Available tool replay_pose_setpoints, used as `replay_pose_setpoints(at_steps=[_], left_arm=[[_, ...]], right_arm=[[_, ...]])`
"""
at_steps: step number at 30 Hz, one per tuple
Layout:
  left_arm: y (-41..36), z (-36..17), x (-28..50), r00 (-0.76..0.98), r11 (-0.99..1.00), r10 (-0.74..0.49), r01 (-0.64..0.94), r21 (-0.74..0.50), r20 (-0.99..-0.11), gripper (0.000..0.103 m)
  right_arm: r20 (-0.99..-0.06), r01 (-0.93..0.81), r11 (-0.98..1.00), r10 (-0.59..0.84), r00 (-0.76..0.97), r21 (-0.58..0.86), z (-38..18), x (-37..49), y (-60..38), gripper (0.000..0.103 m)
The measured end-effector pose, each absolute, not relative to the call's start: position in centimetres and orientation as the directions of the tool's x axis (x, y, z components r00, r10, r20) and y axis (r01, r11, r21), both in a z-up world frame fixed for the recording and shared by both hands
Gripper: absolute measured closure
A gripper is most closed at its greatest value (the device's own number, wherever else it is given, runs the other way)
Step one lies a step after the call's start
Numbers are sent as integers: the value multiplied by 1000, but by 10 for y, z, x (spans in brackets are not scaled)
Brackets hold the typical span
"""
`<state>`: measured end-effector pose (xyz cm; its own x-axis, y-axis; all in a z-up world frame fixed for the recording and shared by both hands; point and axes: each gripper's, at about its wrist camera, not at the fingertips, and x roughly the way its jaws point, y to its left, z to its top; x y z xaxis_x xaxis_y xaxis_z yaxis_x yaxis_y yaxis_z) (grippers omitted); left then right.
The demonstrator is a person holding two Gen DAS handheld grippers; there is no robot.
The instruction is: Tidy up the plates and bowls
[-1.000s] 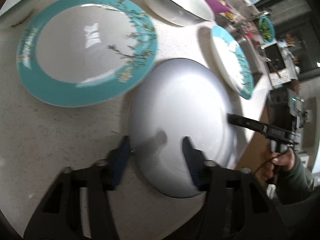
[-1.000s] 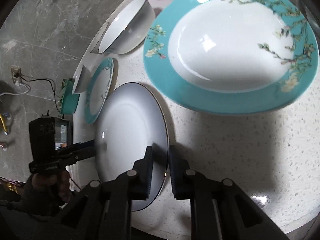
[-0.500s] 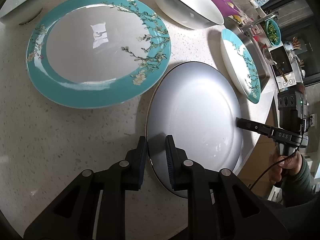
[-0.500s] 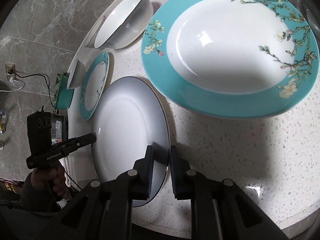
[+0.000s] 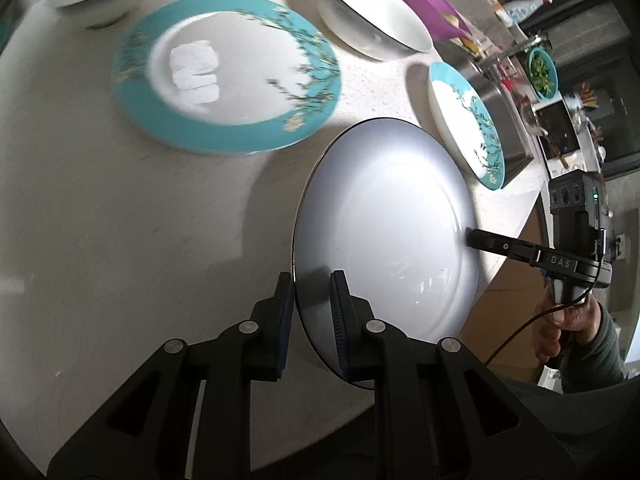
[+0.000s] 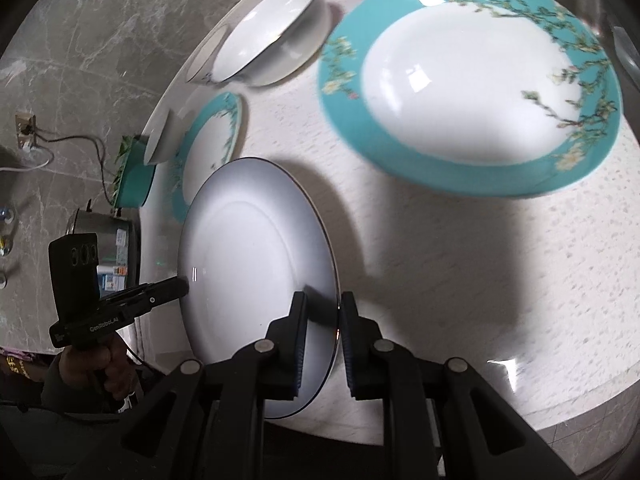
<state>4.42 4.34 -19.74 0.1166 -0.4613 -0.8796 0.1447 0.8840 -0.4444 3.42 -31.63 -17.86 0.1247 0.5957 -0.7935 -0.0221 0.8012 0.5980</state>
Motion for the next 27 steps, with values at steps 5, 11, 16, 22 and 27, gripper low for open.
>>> replay_pose_setpoints(at_steps=[5, 11, 16, 22, 27], left_arm=[[85, -184, 15, 143, 897, -443, 89, -434, -885, 87], [149, -184, -15, 171, 909, -411, -4, -417, -896, 87], [198, -187, -21, 200, 918, -379, -44, -395, -904, 87], [231, -195, -18, 210, 920, -367, -62, -387, -906, 87], [237, -208, -12, 201, 915, -382, -57, -400, -902, 86]], right_arm=[[-781, -59, 785, 619, 82, 616, -177, 29, -279, 84], [-768, -119, 764, 640, 18, 634, -179, 24, -221, 84], [-764, -170, 751, 644, -22, 638, -186, 24, -173, 85], [-774, -184, 756, 632, -41, 628, -198, 28, -137, 84], [-789, -175, 775, 614, -17, 607, -202, 31, -128, 84]])
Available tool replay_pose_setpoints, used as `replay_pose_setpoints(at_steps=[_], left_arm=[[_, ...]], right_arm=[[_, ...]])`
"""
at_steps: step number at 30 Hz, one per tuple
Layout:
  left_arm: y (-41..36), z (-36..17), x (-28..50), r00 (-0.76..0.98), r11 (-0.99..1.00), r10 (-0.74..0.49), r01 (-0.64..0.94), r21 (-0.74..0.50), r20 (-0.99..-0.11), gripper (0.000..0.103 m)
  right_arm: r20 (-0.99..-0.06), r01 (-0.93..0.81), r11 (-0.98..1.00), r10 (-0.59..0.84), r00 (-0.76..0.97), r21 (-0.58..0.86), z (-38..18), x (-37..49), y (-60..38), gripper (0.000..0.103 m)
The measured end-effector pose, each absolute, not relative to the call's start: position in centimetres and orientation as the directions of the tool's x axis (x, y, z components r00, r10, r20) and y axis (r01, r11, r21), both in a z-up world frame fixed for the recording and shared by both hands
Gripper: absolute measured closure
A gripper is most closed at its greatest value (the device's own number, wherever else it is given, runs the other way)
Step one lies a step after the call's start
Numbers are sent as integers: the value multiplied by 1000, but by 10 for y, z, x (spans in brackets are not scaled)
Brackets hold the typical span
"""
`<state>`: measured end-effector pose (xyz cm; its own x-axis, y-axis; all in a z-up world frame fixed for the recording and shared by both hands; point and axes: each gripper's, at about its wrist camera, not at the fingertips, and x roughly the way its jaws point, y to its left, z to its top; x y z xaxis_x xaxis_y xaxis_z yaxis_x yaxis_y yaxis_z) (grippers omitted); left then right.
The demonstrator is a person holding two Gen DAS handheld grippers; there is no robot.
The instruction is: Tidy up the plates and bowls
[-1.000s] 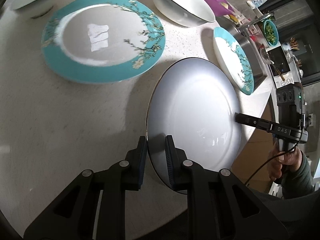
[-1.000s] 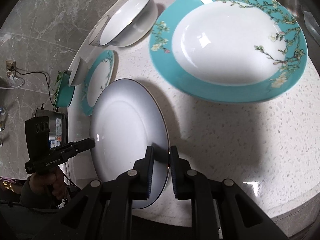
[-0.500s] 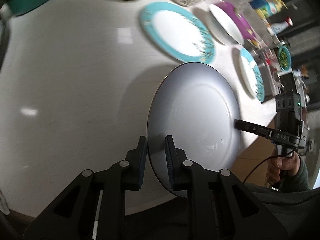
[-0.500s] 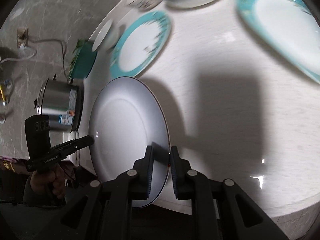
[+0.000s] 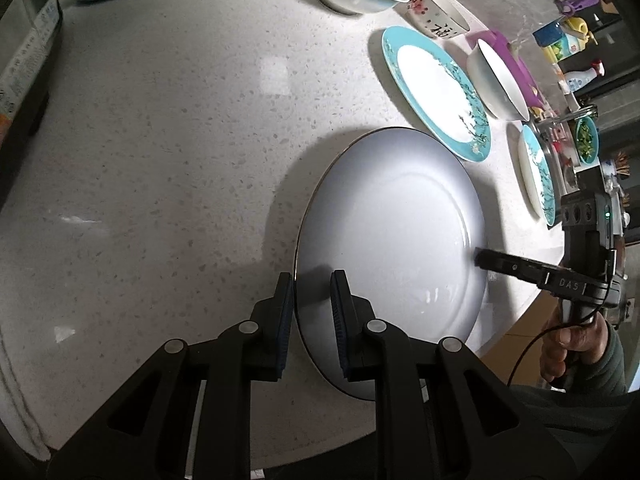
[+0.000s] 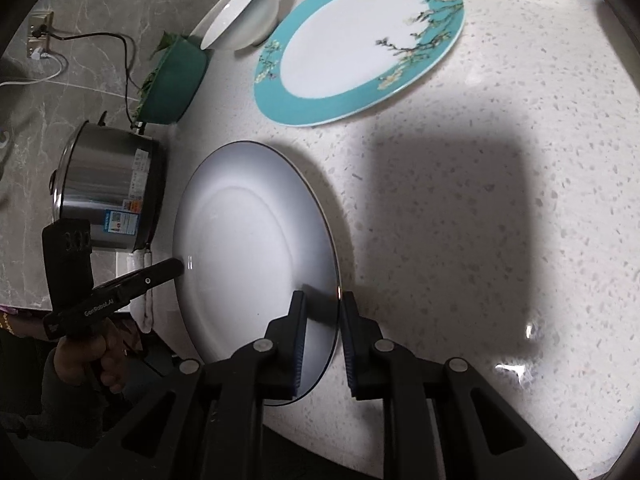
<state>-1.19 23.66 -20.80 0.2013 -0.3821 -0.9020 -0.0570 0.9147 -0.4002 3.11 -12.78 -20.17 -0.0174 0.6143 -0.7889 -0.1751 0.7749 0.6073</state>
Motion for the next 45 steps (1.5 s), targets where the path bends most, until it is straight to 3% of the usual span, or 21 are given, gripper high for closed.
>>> replay_pose_setpoints(at_steps=[10, 13, 14, 15, 16, 17, 20, 23, 28, 31, 39, 45], left_arm=[[234, -215, -5, 230, 909, -394, -44, -414, -890, 84], [233, -215, -5, 228, 898, -415, -55, -437, -881, 79], [237, -213, -6, 230, 897, -413, -66, -438, -881, 64], [239, -210, -7, 241, 897, -408, -75, -436, -881, 39], [244, -205, -8, 261, 895, -405, -84, -438, -876, 31], [248, -198, -9, 282, 891, -406, -89, -445, -869, 28], [263, -171, 0, 349, 884, -404, -87, -458, -846, 27], [270, -146, 19, 432, 861, -435, -57, -506, -790, 13], [248, -130, 72, 431, 840, -498, 22, -543, -752, 13], [221, -142, 119, 364, 862, -485, 49, -504, -795, 13], [177, -175, 196, 260, 900, -436, 101, -425, -862, 14], [165, -193, 216, 232, 893, -450, 101, -439, -862, 14]], right_arm=[[-832, -194, 824, 551, 57, 532, -196, 32, -125, 81], [-830, -192, 823, 554, 64, 534, -194, 31, -123, 72], [-825, -192, 819, 562, 70, 541, -192, 30, -121, 59], [-830, -195, 827, 551, 88, 528, -189, 28, -121, 41], [-839, -202, 838, 533, 110, 507, -184, 26, -122, 34], [-838, -203, 841, 530, 127, 501, -179, 25, -126, 27], [-825, -183, 842, 536, 182, 507, -163, 22, -143, 26], [-789, -118, 831, 554, 266, 544, -145, 21, -173, 21], [-691, -9, 748, 617, 377, 663, -128, 36, -220, 21], [-653, 0, 711, 646, 395, 703, -133, 62, -226, 20], [-649, 35, 678, 686, 329, 734, -182, 129, -214, 25], [-641, 45, 658, 712, 289, 751, -202, 150, -214, 26]])
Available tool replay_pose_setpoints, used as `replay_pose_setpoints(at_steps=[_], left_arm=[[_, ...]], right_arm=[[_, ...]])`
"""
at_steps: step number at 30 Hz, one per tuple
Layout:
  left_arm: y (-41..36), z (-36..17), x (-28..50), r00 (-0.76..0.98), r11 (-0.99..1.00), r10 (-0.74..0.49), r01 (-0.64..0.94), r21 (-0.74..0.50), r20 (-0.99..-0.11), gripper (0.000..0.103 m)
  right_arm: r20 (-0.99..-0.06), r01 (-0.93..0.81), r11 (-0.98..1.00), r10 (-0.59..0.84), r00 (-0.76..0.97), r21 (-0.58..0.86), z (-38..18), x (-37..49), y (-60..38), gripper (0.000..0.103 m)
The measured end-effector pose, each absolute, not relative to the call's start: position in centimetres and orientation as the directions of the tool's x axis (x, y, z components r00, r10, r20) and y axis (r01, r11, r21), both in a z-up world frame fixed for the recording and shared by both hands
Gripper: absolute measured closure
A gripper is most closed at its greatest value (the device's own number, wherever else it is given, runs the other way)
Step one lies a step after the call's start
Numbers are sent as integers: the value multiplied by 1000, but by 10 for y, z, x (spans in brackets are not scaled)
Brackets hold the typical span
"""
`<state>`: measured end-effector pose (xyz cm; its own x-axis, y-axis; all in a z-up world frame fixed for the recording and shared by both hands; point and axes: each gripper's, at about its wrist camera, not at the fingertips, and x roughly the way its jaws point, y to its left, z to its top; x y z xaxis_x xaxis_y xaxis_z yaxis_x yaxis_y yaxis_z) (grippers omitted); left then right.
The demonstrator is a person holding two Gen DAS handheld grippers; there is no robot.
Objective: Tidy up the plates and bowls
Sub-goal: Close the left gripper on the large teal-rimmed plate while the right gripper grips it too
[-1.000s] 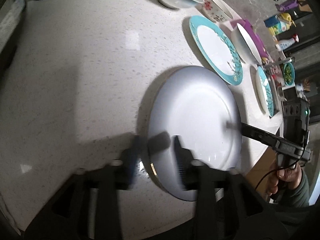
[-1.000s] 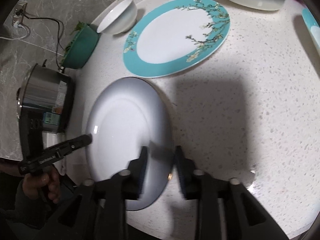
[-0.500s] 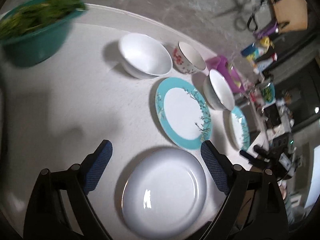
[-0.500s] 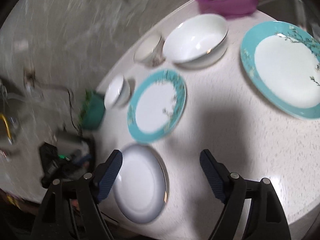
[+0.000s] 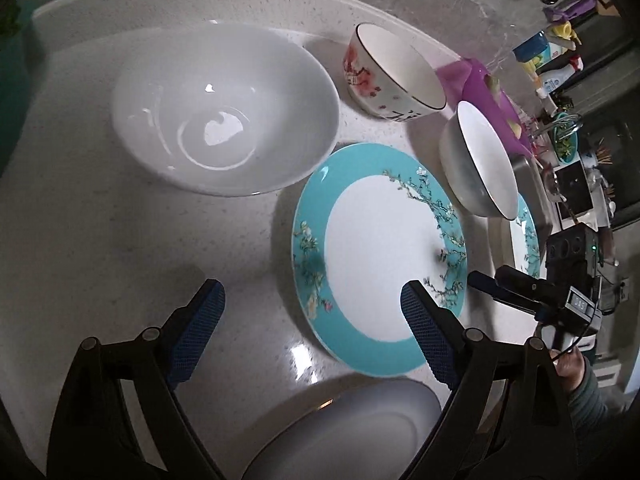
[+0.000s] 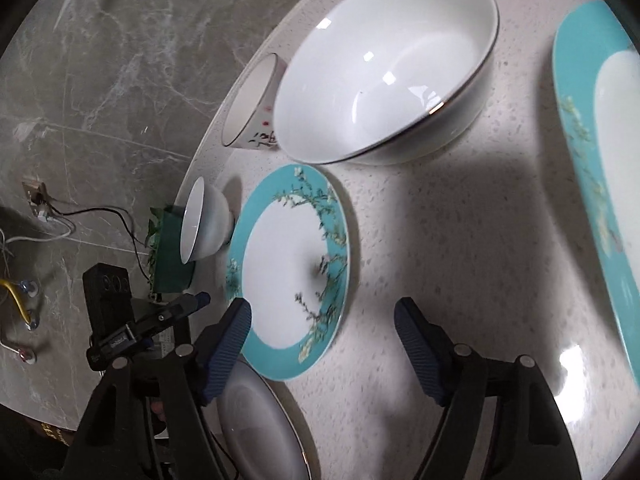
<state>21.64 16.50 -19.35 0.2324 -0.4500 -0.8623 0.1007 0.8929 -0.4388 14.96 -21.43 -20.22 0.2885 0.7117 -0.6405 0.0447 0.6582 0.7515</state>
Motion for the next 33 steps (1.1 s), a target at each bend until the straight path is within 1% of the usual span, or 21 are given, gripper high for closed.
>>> replay_pose_setpoints(at_steps=[3, 13, 17, 19, 20, 21, 22, 23, 25, 28, 31, 32, 33], left_arm=[[159, -205, 224, 204, 888, -461, 98, -450, -864, 15], [160, -209, 228, 199, 865, -502, 128, -486, -842, 15], [155, -209, 232, 194, 869, -494, 150, -472, -848, 16], [153, -207, 233, 191, 875, -481, 159, -457, -856, 24], [150, -207, 234, 185, 878, -475, 166, -449, -860, 33], [149, -208, 234, 178, 877, -476, 170, -450, -861, 54], [147, -210, 235, 165, 876, -477, 170, -451, -863, 63], [147, -210, 235, 169, 883, -463, 170, -437, -870, 68], [149, -210, 235, 167, 881, -466, 171, -440, -869, 69], [152, -210, 236, 166, 880, -468, 170, -443, -868, 71], [153, -210, 237, 162, 881, -467, 169, -442, -869, 71], [153, -210, 237, 160, 882, -465, 170, -440, -870, 73], [154, -210, 237, 159, 884, -461, 169, -435, -873, 76]], right_arm=[[-627, 30, 646, 727, 279, 763, -204, 156, -215, 29], [-612, 9, 631, 749, 255, 776, -207, 172, -209, 31], [-613, 14, 630, 751, 244, 777, -209, 174, -206, 41], [-614, 17, 629, 751, 243, 777, -209, 175, -205, 42], [-619, 15, 635, 747, 240, 772, -209, 175, -204, 42], [-623, 12, 639, 745, 239, 769, -208, 175, -203, 42], [-630, 10, 646, 741, 234, 764, -208, 176, -201, 43], [-635, 11, 650, 738, 229, 760, -208, 177, -200, 46], [-641, 8, 655, 737, 215, 756, -209, 177, -197, 51], [-646, 6, 660, 733, 212, 751, -208, 177, -196, 53], [-659, 15, 671, 724, 203, 742, -209, 179, -198, 61], [-664, 22, 674, 721, 199, 739, -210, 179, -200, 67], [-671, 30, 679, 715, 196, 733, -211, 179, -202, 70]])
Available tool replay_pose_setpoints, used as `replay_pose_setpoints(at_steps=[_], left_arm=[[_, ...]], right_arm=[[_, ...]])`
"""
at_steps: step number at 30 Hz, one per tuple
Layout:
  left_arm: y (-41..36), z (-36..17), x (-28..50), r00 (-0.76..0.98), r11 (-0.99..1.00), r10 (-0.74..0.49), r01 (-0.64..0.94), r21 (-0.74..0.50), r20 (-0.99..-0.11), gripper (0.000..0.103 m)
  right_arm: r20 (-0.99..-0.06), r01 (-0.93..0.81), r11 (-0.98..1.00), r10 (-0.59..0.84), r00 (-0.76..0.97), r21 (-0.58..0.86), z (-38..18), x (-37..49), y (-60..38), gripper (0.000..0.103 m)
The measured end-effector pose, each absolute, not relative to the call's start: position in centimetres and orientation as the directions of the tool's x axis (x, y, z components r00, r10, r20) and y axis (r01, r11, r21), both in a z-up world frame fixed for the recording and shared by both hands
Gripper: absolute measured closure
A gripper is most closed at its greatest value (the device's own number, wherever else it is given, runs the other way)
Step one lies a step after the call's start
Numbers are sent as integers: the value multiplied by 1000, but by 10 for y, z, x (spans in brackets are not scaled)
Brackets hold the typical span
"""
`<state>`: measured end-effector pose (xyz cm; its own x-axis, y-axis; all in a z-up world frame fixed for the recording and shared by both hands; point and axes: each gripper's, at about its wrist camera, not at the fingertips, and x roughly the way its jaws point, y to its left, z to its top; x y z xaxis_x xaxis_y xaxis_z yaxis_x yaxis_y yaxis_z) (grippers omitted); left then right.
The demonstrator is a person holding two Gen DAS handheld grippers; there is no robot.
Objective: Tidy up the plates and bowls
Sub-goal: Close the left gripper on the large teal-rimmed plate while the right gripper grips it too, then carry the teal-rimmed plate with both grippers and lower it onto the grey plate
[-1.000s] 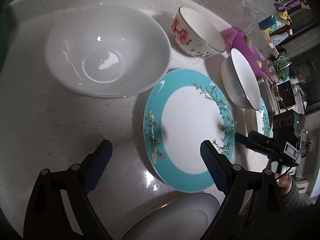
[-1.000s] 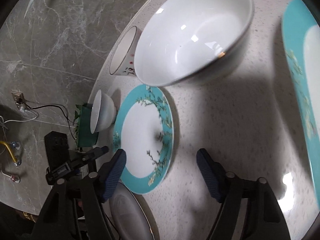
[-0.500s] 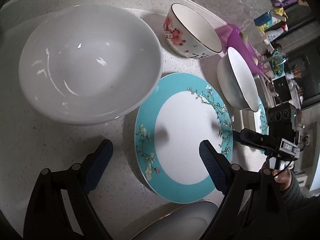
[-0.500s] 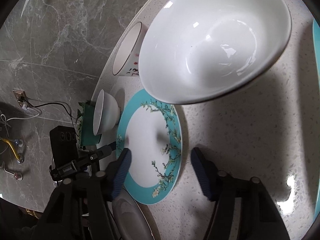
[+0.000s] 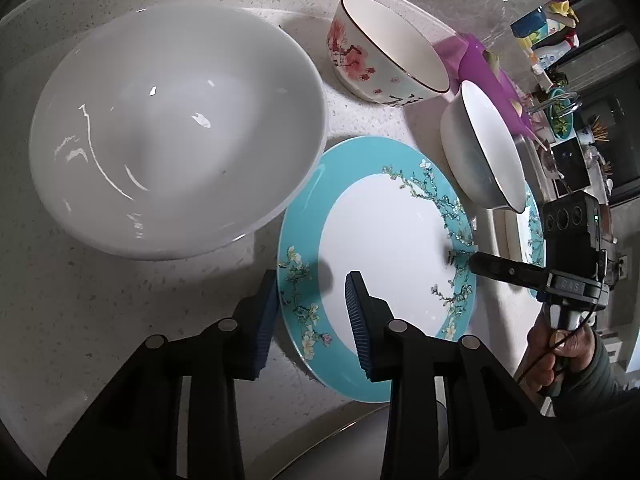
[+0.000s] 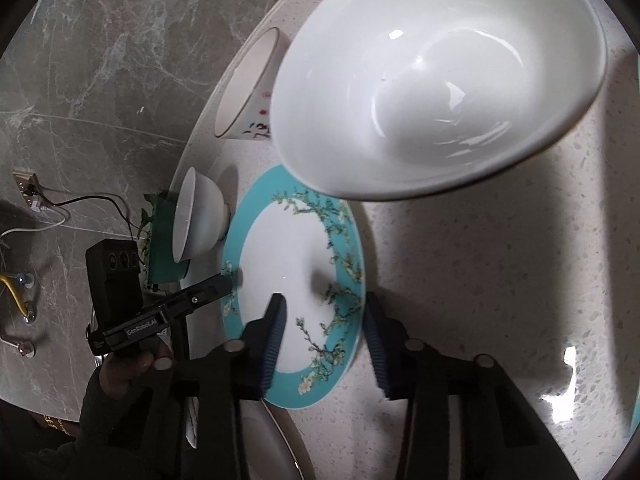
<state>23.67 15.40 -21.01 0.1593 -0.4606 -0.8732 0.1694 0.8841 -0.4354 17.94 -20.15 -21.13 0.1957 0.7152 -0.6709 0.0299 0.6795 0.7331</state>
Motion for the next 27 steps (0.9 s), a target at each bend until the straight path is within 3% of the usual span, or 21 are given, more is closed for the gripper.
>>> replay_pose_setpoints(at_steps=[3, 27], left_arm=[[155, -211, 237, 153, 902, -422, 173, -396, -894, 88], [152, -207, 227, 166, 911, -392, 204, -358, -905, 90]], right_arm=[[-701, 46, 706, 689, 181, 706, -214, 180, -205, 91], [-742, 31, 751, 644, 184, 659, -205, 182, -200, 92]])
